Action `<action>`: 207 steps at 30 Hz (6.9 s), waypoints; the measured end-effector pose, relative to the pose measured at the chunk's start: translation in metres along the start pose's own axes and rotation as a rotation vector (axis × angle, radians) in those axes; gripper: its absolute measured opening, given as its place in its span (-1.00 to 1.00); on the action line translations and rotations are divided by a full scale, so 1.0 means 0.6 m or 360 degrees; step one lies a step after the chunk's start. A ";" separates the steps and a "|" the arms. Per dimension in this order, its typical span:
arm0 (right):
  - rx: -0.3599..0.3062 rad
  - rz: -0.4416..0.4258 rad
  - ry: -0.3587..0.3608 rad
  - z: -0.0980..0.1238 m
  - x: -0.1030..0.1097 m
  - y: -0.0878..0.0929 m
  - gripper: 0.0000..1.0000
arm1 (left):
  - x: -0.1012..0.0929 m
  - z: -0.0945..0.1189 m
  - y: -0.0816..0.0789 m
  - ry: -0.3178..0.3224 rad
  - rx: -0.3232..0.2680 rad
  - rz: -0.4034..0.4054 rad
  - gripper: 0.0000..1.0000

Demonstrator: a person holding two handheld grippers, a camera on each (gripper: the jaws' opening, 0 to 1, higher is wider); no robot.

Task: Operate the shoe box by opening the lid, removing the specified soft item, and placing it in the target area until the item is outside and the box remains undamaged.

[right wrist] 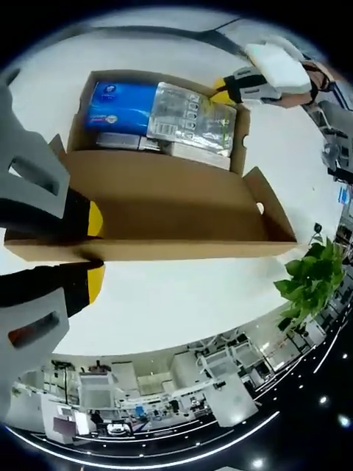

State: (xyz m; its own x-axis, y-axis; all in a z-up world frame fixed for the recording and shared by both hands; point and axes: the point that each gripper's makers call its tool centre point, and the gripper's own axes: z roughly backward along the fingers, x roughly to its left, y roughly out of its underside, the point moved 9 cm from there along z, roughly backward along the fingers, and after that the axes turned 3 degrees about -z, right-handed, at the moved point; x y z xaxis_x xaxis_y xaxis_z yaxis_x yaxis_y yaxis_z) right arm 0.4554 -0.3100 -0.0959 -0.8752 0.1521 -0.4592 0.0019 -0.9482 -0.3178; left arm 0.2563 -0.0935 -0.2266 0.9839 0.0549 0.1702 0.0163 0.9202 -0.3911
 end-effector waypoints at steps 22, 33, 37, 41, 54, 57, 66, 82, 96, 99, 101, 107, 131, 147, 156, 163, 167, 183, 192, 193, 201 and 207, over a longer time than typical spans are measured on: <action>0.0044 -0.0133 -0.0236 -0.046 -0.034 0.014 -0.83 | 0.001 -0.002 0.000 0.0025 -0.0013 -0.0004 -0.92; 0.0091 -0.0158 -0.0283 -0.064 -0.037 0.015 -0.83 | 0.000 -0.001 -0.004 0.0008 -0.0004 -0.0011 -0.91; 0.0105 -0.0146 -0.0276 -0.060 -0.022 0.010 -0.90 | 0.001 0.000 -0.005 0.0007 0.0003 -0.0025 -0.91; 0.0153 -0.0047 -0.0206 -0.078 -0.026 0.010 -0.95 | 0.001 0.000 -0.005 0.0009 -0.0006 -0.0016 -0.91; 0.0194 -0.0063 -0.0238 -0.103 -0.020 0.009 -0.93 | 0.004 0.001 0.001 0.0019 -0.0022 0.0002 -0.91; 0.0201 -0.0071 -0.0251 -0.107 -0.018 0.011 -0.92 | 0.005 0.001 0.003 0.0021 -0.0029 0.0015 -0.91; 0.0234 -0.0096 -0.0294 -0.128 -0.020 0.018 -0.89 | 0.005 0.000 0.004 0.0026 -0.0033 0.0015 -0.91; 0.0249 -0.0110 -0.0317 -0.169 -0.027 0.034 -0.82 | 0.004 -0.001 0.004 0.0021 -0.0036 0.0019 -0.91; 0.0271 -0.0131 -0.0336 -0.182 -0.011 0.037 -0.77 | 0.004 -0.001 0.002 0.0031 -0.0020 0.0011 -0.91; 0.0273 -0.0132 -0.0341 -0.184 -0.011 0.038 -0.77 | 0.004 -0.001 0.002 0.0032 -0.0020 0.0014 -0.91; 0.0276 -0.0137 -0.0343 -0.187 -0.009 0.039 -0.76 | 0.005 -0.001 0.002 0.0032 -0.0018 0.0012 -0.91; 0.0284 -0.0132 -0.0362 -0.205 -0.016 0.043 -0.75 | 0.005 -0.001 0.003 0.0033 -0.0023 0.0022 -0.91; 0.0329 -0.0086 -0.0371 -0.223 0.006 0.045 -0.69 | 0.006 0.000 0.003 0.0039 -0.0029 0.0054 -0.91; 0.0321 -0.0058 -0.0353 -0.220 0.009 0.042 -0.68 | 0.006 -0.001 0.003 0.0033 -0.0020 0.0064 -0.91; 0.0318 -0.0051 -0.0348 -0.227 -0.003 0.042 -0.65 | 0.005 -0.001 0.002 0.0030 -0.0017 0.0061 -0.91; 0.0288 -0.0067 -0.0333 -0.216 0.000 0.042 -0.62 | 0.005 -0.001 0.003 0.0025 -0.0020 0.0066 -0.91; 0.0250 -0.0103 -0.0321 -0.205 0.000 0.043 -0.60 | 0.006 -0.002 0.003 0.0027 -0.0016 0.0069 -0.91; -0.0222 -0.0298 -0.0126 -0.070 0.013 0.003 -0.50 | 0.002 -0.001 0.000 0.0015 0.0006 0.0031 -0.91; -0.0481 -0.0535 -0.0068 0.014 0.016 0.003 -0.43 | 0.001 0.000 0.003 0.0001 -0.0008 0.0032 -0.90; -0.0516 -0.0594 -0.0071 0.030 0.017 0.003 -0.42 | 0.002 0.000 0.003 0.0005 -0.0009 0.0042 -0.90; -0.0641 -0.0685 -0.0002 0.116 0.044 0.012 -0.29 | 0.001 0.000 0.003 -0.0002 -0.0007 0.0043 -0.90; -0.0676 -0.0777 0.0010 0.154 0.093 0.008 -0.16 | 0.001 0.000 0.003 -0.0001 -0.0005 0.0035 -0.90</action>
State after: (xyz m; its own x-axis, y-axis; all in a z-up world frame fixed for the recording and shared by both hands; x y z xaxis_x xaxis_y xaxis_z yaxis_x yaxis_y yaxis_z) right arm 0.3621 -0.3319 -0.0465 -0.8208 0.5411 -0.1831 -0.2034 -0.5764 -0.7914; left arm 0.2569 -0.0918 -0.2269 0.9838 0.0753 0.1624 -0.0046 0.9176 -0.3974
